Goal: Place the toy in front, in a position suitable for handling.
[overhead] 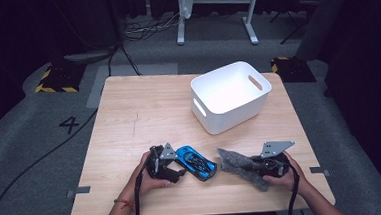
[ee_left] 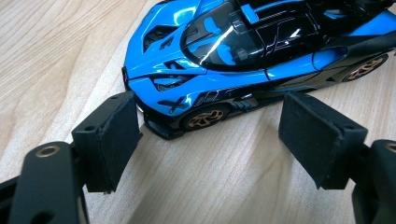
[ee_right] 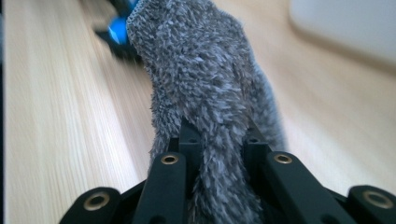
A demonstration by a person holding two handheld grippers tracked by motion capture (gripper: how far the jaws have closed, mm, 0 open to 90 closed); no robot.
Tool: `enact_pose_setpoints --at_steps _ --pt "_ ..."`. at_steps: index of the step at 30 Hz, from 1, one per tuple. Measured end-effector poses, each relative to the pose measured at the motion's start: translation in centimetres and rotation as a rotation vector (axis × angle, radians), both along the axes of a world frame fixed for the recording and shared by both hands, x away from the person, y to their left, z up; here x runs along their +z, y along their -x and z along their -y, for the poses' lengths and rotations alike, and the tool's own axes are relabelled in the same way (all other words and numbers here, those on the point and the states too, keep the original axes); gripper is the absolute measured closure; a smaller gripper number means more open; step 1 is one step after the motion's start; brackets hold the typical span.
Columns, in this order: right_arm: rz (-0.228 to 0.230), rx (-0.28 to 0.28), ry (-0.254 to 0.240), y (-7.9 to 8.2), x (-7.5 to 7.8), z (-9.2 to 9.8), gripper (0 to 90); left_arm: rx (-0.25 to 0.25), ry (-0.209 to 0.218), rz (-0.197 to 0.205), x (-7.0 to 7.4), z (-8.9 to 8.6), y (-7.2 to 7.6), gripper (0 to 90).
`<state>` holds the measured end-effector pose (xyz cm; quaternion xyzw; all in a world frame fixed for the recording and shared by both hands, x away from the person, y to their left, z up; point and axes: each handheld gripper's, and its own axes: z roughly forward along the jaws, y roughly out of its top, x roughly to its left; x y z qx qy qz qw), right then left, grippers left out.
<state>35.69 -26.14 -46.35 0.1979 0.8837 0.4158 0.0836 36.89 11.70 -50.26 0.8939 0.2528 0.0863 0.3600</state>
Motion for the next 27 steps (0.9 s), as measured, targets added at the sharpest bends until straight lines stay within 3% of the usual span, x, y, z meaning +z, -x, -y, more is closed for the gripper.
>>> enact_pose_setpoints --at_steps 4,7,8,9,10,13,16,18,23,27 --pt "0.030 0.033 -0.032 -0.6 1.5 -2.1 76.6 0.000 0.000 0.000 0.0 0.0 0.0 21.0" --pt "0.043 0.057 -0.023 -1.7 2.5 -5.5 76.3 0.000 0.000 0.001 0.0 0.0 0.0 21.1" --pt "0.043 0.057 -0.023 -1.7 2.5 -5.5 76.3 0.000 0.000 0.001 0.0 0.0 0.0 21.1" --pt "0.035 0.070 -0.003 -2.4 2.4 -7.4 76.2 -0.004 -0.003 0.002 0.0 0.0 0.0 21.2" --pt "0.035 0.070 -0.003 -2.4 2.4 -7.4 76.2 -0.006 -0.003 0.004 0.0 0.0 0.0 21.2" --pt "0.002 0.099 0.021 -3.0 1.7 -10.6 75.9 -0.016 -0.002 0.009 0.0 -0.1 0.1 22.7" --pt "-0.016 0.111 0.045 -2.8 1.1 -11.7 75.8 -0.018 0.000 0.011 0.0 -0.1 0.2 23.7" --pt "-0.017 0.112 0.073 -2.5 0.4 -12.1 75.4 -0.023 0.004 0.008 0.0 -0.1 0.3 24.0" --pt "-0.020 0.079 0.093 -1.6 0.3 -10.8 75.2 -0.025 0.007 0.004 0.0 -0.1 0.3 25.0" --pt "-0.036 0.078 0.087 -1.2 -0.1 -9.8 75.9 -0.022 0.008 -0.001 0.0 -0.2 0.2 24.4"
